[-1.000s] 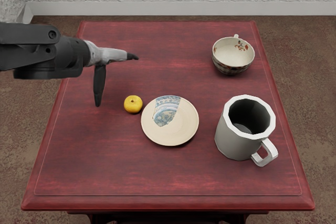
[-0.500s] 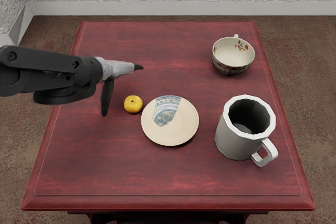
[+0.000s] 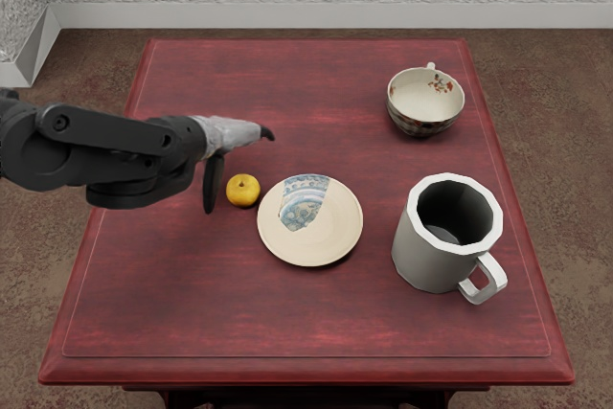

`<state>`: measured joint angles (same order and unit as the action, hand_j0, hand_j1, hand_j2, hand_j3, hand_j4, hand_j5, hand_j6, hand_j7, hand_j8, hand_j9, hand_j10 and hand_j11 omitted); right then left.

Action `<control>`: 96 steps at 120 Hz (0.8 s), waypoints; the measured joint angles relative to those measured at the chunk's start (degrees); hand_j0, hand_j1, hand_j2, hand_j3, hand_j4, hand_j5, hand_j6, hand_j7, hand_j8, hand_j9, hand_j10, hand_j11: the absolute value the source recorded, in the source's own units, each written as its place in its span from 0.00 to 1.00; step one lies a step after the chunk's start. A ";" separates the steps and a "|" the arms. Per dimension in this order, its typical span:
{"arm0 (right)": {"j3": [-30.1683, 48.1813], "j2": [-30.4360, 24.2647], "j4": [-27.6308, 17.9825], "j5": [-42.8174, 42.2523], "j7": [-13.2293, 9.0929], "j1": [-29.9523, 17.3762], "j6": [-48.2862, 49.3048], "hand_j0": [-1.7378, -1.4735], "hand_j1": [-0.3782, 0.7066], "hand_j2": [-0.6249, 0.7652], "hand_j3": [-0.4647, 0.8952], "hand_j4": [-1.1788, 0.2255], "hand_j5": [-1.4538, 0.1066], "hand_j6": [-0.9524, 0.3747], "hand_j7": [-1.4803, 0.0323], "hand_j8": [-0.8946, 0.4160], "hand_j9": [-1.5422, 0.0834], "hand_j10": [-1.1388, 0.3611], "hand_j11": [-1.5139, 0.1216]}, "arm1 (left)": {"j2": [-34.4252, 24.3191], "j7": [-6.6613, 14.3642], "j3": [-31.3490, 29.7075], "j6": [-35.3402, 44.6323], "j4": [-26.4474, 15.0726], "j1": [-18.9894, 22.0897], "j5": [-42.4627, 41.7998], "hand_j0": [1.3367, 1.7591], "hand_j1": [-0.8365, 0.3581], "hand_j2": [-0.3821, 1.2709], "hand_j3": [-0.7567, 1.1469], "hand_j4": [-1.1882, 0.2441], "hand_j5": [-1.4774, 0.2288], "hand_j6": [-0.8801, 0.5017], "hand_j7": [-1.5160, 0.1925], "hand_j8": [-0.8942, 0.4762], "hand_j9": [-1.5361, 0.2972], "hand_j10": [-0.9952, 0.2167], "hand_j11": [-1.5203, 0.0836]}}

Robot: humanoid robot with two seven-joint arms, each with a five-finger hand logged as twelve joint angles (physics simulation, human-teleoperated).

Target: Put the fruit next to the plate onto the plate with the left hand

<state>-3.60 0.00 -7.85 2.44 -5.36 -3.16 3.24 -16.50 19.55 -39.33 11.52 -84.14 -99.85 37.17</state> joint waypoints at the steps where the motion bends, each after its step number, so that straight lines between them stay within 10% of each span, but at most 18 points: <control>1: 0.00 0.00 0.00 0.00 0.00 0.00 0.00 0.30 0.05 0.45 0.34 0.82 0.91 0.70 0.96 0.66 0.93 0.74 0.91 | 0.03 0.00 0.00 0.01 0.00 0.00 0.00 0.76 0.87 0.25 0.40 0.75 0.78 0.55 0.80 0.56 0.75 0.72 0.85; 96: 0.00 0.00 0.00 -0.01 0.00 0.00 0.00 0.30 0.05 0.45 0.34 0.82 0.91 0.70 0.96 0.66 0.93 0.74 0.91 | 2.14 -2.98 -1.77 4.38 1.39 2.65 0.71 0.76 0.76 0.26 0.40 0.67 0.69 0.47 0.71 0.48 0.67 0.63 0.76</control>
<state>-3.60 0.00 -7.86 2.43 -5.36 -3.16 3.24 -14.35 16.57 -41.10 15.89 -82.76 -97.21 37.88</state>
